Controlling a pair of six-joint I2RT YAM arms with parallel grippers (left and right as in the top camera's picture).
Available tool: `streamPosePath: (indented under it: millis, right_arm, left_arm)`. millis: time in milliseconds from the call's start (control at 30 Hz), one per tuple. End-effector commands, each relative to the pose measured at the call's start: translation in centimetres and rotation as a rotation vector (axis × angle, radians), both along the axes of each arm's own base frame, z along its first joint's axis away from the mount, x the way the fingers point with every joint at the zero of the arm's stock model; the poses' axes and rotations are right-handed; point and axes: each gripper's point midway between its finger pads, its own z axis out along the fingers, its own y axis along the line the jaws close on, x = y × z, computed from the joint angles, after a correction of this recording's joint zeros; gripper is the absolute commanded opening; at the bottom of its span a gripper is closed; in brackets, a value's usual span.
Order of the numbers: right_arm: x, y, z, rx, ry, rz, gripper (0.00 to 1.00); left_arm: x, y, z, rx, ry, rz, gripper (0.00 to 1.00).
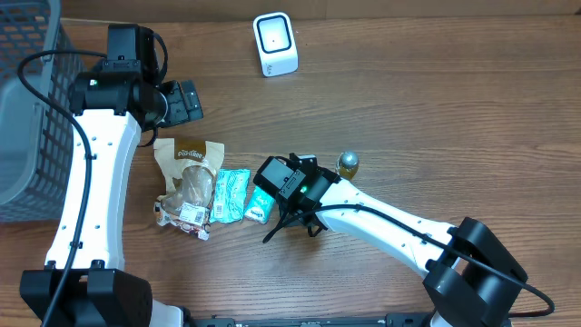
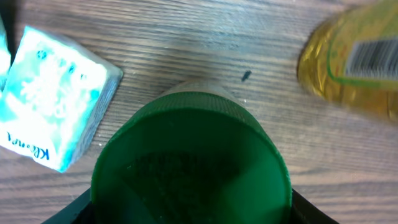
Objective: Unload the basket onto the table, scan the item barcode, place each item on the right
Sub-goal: 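Close the right gripper on the green-lidded jar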
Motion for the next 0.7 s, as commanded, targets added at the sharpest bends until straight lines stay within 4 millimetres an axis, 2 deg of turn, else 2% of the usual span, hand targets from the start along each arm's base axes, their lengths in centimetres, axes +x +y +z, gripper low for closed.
streamPosePath:
  millis: [0,133,200,267,300,467,667]
  right_arm:
    - [0.32,-0.36,0.01,-0.066,-0.02,0.183,0.53]
    - [0.32,-0.38,0.0,-0.094,-0.018,0.297,0.53]
    - [0.42,-0.39,0.03,-0.1,-0.023,0.31,0.64]
    - [0.51,-0.28,0.06,-0.092,-0.028,0.296,0.67]
    - [0.52,-0.26,0.07,-0.087,-0.029,0.277,0.79]
    - [0.61,-0.09,0.08,-0.066,-0.033,0.222,0.99]
    - [0.56,-0.14,0.06,-0.003,-0.033,-0.044,1.0]
  left_arm:
    - [0.23,0.24,0.71,0.015,-0.021,-0.008,1.0]
    - [0.23,0.24,0.71,0.015,-0.021,-0.008,0.99]
    - [0.23,0.24,0.71,0.015,-0.021,-0.008,0.99]
    - [0.23,0.24,0.71,0.015,-0.021,-0.008,1.0]
    - [0.24,0.24,0.71,0.015,-0.022,-0.008,1.0]
    - [0.23,0.24,0.71,0.015,-0.021,-0.008,1.0]
    - [0.23,0.24,0.71,0.015,-0.021,-0.008,1.0]
